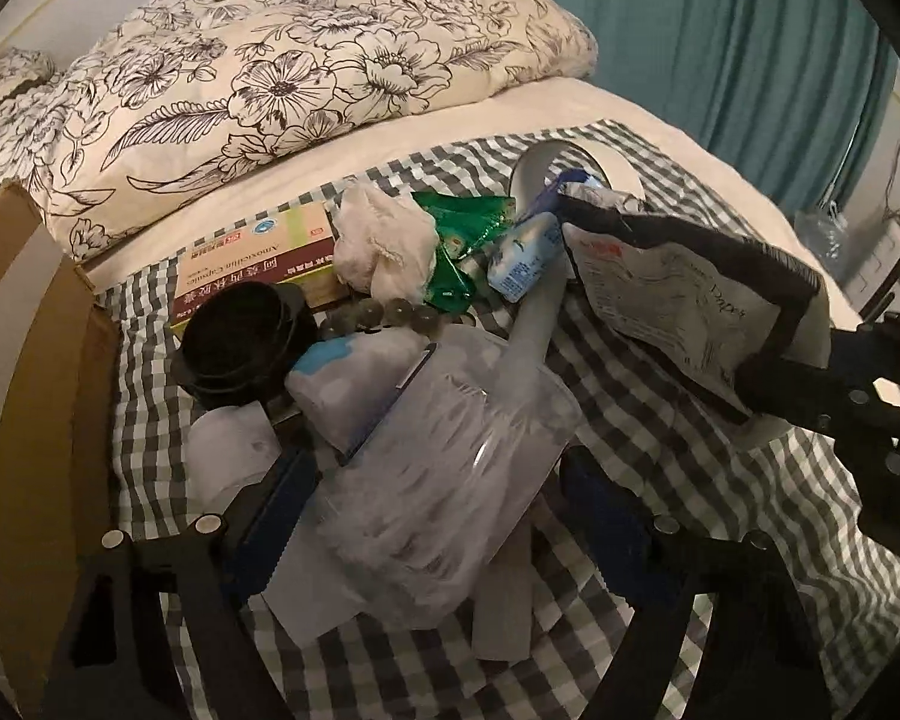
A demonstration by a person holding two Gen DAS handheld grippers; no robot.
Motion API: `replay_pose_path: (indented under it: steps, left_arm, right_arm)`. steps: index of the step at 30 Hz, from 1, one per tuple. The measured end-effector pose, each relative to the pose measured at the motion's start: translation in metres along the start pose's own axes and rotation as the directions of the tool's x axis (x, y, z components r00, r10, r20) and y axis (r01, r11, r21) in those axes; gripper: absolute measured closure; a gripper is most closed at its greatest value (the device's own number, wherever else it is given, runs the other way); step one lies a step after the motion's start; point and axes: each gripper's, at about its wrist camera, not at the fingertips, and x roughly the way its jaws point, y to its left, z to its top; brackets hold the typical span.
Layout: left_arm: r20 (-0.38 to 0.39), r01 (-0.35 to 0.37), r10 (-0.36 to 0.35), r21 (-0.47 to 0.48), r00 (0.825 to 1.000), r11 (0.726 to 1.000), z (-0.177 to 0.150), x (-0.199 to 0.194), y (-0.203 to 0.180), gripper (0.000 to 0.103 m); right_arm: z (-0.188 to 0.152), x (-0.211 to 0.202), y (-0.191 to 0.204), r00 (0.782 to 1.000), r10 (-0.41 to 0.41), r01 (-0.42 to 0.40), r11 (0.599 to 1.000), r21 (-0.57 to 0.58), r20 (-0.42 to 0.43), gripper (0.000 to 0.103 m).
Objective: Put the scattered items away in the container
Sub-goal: 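Grasp the clear cup of cotton swabs with the left gripper while the right holds the pouch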
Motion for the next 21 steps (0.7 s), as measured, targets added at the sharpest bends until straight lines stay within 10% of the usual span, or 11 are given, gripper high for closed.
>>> replay_pose_path:
  steps: [21]
  left_arm:
    - [0.076, 0.031, -0.021, -0.122, 0.997, 0.992, -0.003, -0.049, 0.022, 0.063]
  right_arm:
    - [0.002, -0.032, 0.006, 0.996, 0.017, -0.016, 1.0, -0.01, 0.089, 0.078]
